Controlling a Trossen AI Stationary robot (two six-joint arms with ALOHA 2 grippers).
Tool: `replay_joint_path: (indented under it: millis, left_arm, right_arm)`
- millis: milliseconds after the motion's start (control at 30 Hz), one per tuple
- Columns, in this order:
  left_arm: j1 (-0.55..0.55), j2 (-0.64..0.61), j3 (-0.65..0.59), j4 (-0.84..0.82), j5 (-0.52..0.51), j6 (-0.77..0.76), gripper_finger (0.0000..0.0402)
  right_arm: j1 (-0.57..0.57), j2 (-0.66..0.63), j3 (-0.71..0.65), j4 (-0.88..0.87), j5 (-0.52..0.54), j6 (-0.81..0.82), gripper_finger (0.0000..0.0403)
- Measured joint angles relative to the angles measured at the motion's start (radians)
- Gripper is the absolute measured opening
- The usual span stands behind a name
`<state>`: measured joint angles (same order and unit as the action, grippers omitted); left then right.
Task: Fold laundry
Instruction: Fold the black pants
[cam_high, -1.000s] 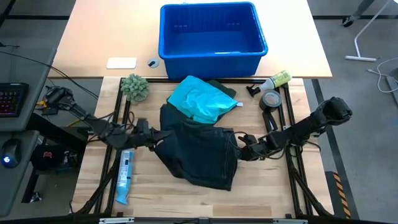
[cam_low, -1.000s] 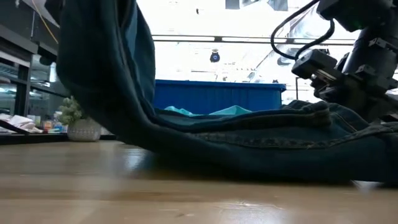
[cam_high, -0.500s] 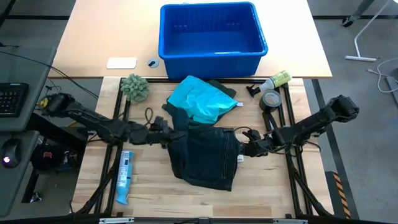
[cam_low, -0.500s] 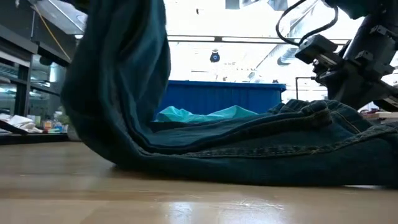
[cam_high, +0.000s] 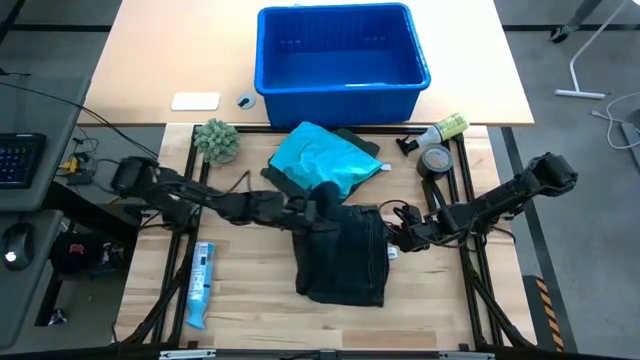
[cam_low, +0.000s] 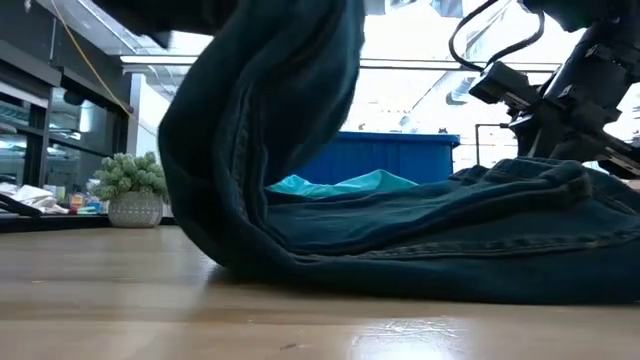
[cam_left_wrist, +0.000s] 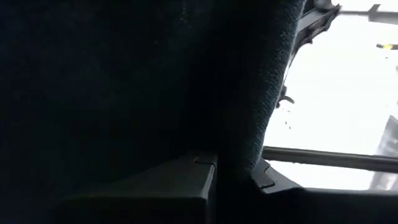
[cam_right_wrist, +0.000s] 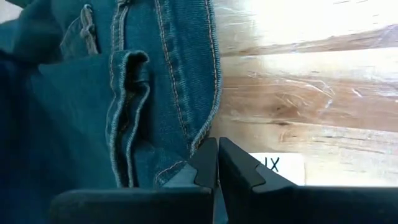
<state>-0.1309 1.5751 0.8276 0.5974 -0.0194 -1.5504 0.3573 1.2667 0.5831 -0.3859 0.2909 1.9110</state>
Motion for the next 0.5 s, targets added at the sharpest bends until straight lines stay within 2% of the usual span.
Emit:
replay_joint_path:
  millis: [200, 500]
  left_arm:
    - [0.009, 0.149, 0.087, 0.001, 0.037, 0.019, 0.0016]
    - [0.005, 0.245, 0.186, 0.046, 0.195, 0.020, 0.0115]
  right_arm:
    - [-0.004, 0.000, 0.000, 0.001, -0.003, -0.004, 0.0000]
    - [-0.004, 0.000, 0.000, 0.000, 0.013, -0.004, 0.0000]
